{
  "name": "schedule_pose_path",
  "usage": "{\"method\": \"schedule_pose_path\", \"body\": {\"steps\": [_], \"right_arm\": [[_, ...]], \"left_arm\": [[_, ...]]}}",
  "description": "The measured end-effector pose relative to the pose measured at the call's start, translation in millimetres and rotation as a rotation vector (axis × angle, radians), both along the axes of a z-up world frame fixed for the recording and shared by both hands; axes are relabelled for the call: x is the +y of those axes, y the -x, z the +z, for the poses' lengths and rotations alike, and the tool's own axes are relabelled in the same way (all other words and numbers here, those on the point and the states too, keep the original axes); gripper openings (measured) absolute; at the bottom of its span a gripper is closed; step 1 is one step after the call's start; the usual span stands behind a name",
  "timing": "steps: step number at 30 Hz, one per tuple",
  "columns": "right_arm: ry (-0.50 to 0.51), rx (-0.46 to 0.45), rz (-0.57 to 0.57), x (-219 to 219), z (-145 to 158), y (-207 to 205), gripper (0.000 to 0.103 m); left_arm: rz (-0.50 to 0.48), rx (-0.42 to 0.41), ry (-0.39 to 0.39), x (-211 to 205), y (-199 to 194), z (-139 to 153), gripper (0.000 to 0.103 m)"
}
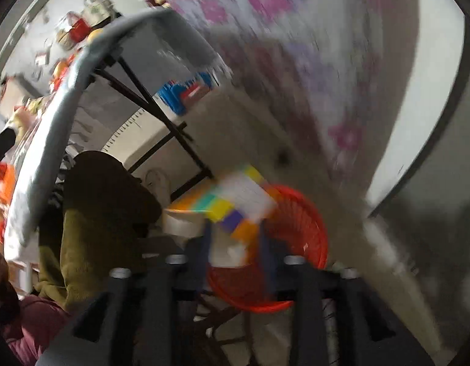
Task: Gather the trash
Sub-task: 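Carry both items to the red wastebasket and open both grippers over it, then return both grippers to the table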
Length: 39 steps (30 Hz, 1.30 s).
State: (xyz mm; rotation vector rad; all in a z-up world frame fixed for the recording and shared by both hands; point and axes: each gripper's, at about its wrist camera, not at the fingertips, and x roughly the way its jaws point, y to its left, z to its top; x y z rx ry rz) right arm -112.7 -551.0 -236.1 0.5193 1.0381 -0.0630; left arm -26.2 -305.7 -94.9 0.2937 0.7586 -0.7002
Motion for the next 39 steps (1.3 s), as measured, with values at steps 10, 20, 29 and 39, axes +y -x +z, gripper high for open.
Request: {"method": "schedule_pose_path", "body": {"steps": [10, 20, 29, 39], "right_arm": [[0.023, -0.042, -0.067, -20, 2, 8, 0.048], [-0.011, -0.051, -0.115, -38, -1, 14, 0.048], [-0.018, -0.088, -0.107, -34, 9, 14, 0.054], [0.049, -0.193, -0.024, 2, 55, 0, 0.07]], "left_arm": [[-0.104, 0.049, -0.046, -41, 11, -25, 0.05], [-0.205, 0.089, -0.057, -81, 22, -34, 0.051], [-0.119, 0.087, -0.047, -61, 8, -28, 0.065], [0.102, -0.014, 0.014, 7, -15, 1, 0.088]]}}
